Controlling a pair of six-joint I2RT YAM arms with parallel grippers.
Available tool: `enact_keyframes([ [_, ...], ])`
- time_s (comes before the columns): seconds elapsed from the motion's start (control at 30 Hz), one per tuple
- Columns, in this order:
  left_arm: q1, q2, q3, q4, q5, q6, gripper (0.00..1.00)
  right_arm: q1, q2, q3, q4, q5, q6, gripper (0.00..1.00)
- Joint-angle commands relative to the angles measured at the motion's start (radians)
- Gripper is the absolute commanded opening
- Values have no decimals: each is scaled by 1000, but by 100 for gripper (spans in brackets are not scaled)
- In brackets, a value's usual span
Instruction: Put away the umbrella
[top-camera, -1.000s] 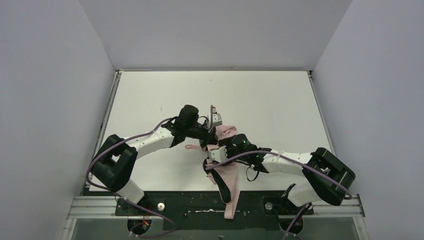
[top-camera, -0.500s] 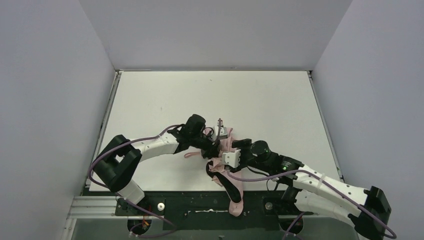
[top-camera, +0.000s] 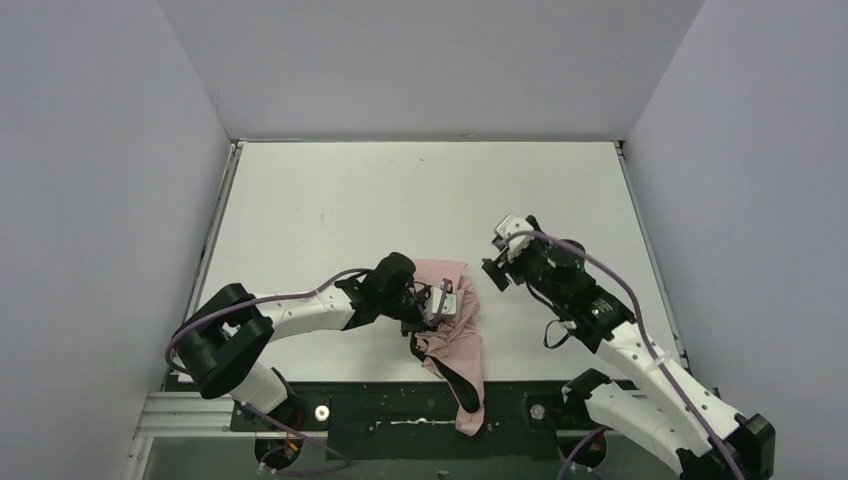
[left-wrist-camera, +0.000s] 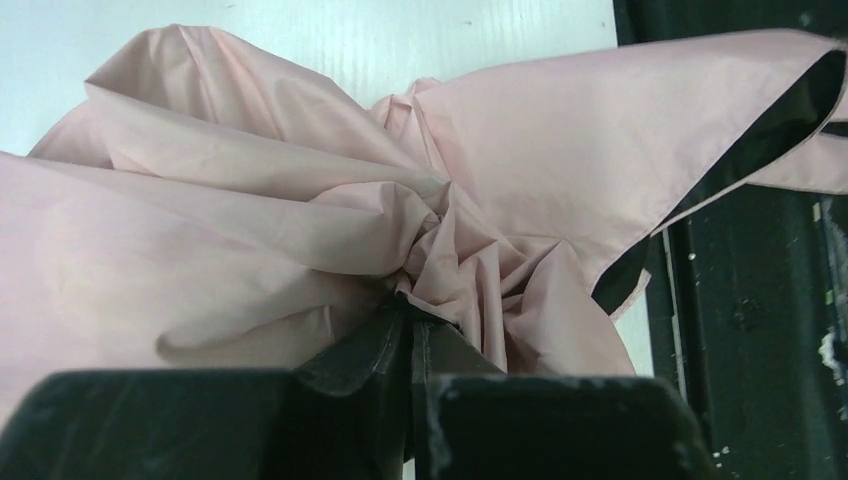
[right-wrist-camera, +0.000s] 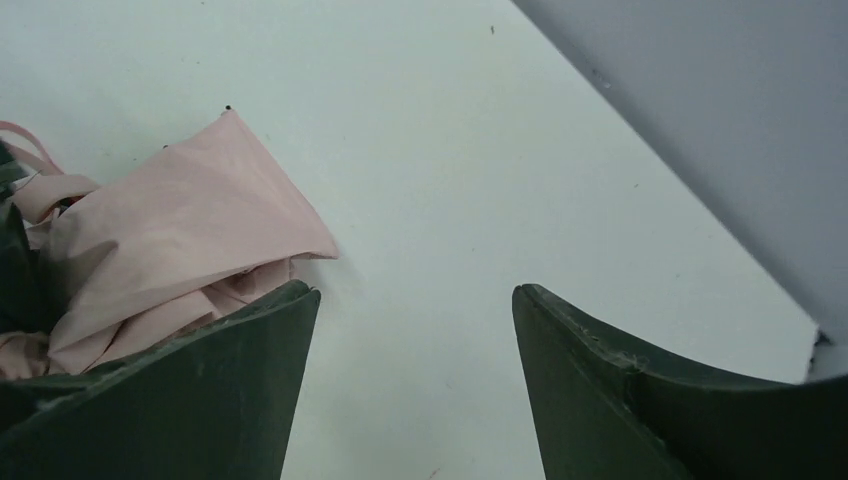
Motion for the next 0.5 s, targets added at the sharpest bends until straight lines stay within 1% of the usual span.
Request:
enact_keyframes([
  [0.0, -29, -28, 14, -123, -90, 229, 1, -172, 200, 159, 2, -319, 164, 75],
  [0.07, -45, -32, 17, -157, -124, 306, 1, -232, 305, 242, -75, -466, 127, 79],
  [0.13, -61, -25, 21, -184, -167, 389, 1, -249, 385, 310, -131, -532, 76, 81],
  [0.27, -98, 4, 25, -211, -270, 499, 1, -250, 512, 427, -212, -595, -8, 82],
  [0.37, -112, 22, 21, -202, -339, 561, 1, -244, 604, 531, -416, -681, -155, 82],
  [0.4, -113, 30, 17, -188, -359, 582, 1, -240, 634, 557, -507, -696, -205, 82],
  [0.47, -113, 51, 10, -166, -402, 632, 0, -218, 673, 577, -579, -683, -283, 82],
])
